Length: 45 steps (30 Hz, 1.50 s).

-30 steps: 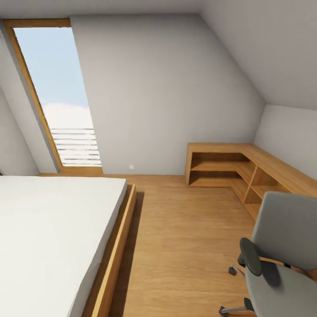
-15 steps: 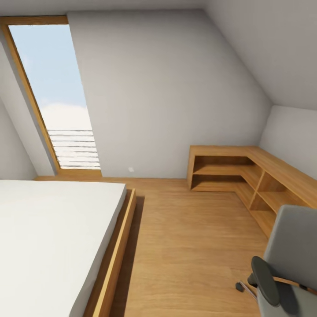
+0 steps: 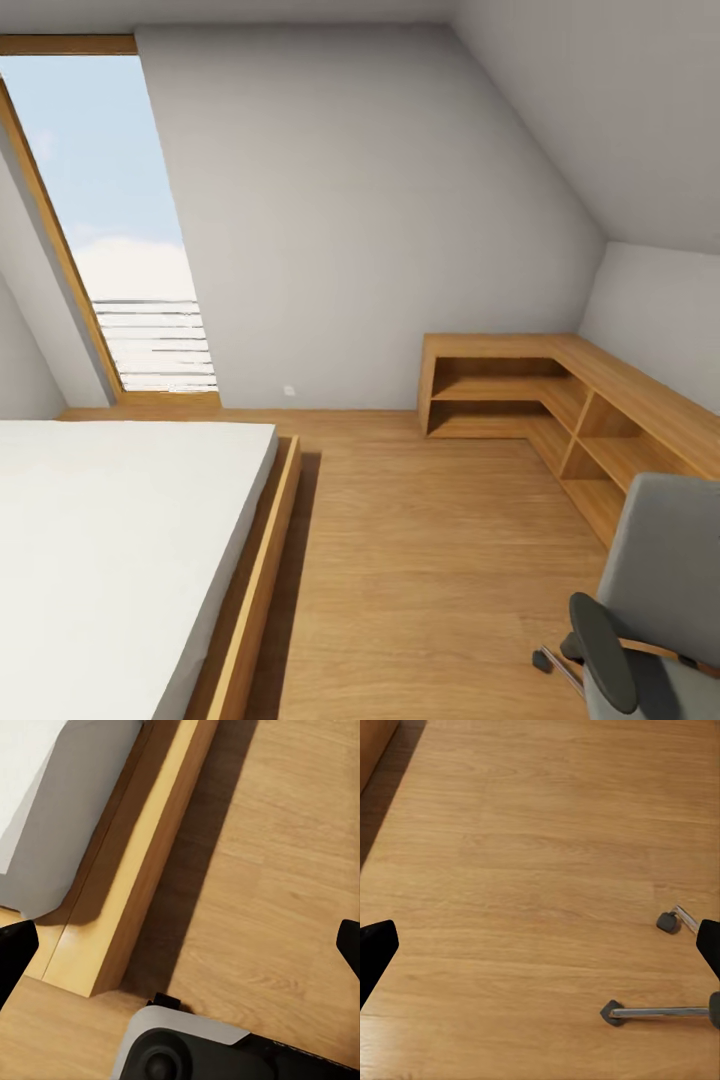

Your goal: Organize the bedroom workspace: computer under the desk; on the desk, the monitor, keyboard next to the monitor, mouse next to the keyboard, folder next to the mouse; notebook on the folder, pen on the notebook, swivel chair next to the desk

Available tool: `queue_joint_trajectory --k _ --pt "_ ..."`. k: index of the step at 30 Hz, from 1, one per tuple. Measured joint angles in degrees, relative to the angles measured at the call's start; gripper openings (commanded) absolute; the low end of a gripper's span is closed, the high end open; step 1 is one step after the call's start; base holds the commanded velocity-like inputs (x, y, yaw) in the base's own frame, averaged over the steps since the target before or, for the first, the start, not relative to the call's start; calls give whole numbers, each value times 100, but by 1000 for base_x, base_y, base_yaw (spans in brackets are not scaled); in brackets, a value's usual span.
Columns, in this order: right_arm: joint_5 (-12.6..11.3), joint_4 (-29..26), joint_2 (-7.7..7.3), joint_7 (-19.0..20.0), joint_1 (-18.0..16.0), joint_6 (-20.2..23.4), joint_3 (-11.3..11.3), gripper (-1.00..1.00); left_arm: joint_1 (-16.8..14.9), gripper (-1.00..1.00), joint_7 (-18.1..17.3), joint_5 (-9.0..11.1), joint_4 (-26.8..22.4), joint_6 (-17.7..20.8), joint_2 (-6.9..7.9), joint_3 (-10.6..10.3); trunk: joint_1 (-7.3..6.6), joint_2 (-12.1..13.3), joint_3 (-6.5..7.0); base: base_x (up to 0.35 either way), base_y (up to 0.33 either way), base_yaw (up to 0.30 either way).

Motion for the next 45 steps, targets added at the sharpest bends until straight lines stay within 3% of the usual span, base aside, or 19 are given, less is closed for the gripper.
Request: queue_joint_trajectory --k 12,45 --pt "0 0 0 1 0 2 0 100 0 100 -1 -9 0 0 -1 -7 -2 -1 4 94 0 -6" --pt "8 0 0 1 0 5 0 100 0 100 -2 -9 0 3 0 -8 -3 -1 5 322 0 0"
